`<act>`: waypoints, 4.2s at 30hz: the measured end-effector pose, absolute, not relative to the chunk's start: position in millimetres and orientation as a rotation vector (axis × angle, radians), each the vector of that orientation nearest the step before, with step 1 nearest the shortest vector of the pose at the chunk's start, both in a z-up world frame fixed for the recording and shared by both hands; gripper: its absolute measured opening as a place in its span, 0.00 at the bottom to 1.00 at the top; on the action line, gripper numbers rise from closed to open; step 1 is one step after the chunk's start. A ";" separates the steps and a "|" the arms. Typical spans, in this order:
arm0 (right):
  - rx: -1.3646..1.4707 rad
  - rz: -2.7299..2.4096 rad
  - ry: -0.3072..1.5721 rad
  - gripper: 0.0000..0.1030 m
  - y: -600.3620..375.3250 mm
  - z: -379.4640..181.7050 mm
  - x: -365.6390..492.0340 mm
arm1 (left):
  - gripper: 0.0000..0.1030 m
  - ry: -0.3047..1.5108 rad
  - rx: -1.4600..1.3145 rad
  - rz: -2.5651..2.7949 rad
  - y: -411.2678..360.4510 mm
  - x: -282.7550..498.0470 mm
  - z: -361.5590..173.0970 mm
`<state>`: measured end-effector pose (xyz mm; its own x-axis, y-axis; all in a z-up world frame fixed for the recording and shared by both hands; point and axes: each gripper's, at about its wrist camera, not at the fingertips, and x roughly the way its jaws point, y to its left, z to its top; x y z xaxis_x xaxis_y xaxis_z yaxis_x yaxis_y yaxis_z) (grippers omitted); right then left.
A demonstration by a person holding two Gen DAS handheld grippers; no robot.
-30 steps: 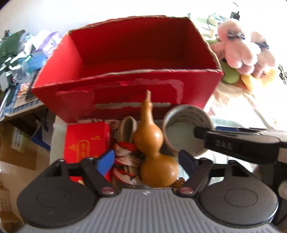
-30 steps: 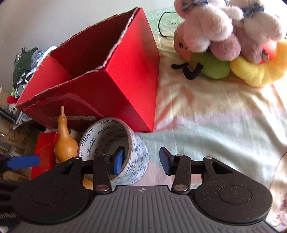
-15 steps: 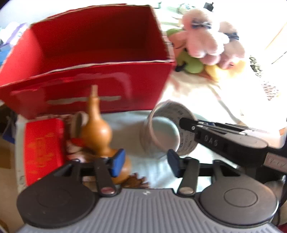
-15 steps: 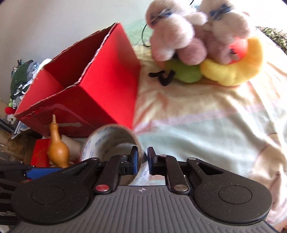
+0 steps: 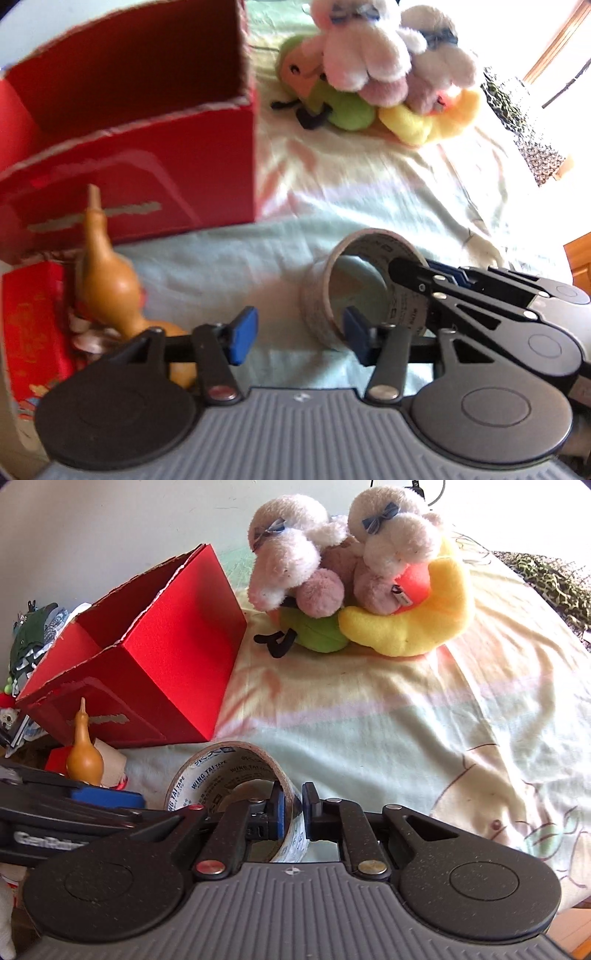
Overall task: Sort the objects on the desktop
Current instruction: 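Lift the tape roll with the right gripper and carry it over the red box, then lower the tape roll into the red box and open the right gripper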
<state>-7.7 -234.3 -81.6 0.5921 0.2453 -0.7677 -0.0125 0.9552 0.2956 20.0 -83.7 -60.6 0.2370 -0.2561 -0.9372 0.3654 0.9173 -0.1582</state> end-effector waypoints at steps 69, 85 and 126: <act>0.258 0.221 1.199 0.13 -28.2 -58.1 250.3 | 0.56 1.156 0.323 -0.346 77.2 239.7 -59.2; 0.395 0.339 1.186 0.21 -5.8 -62.2 267.1 | 0.50 1.119 0.268 -0.332 93.4 219.5 -39.3; 0.208 0.073 0.736 0.36 -49.0 -16.1 207.0 | 0.48 1.177 0.270 -0.174 81.8 236.5 -74.4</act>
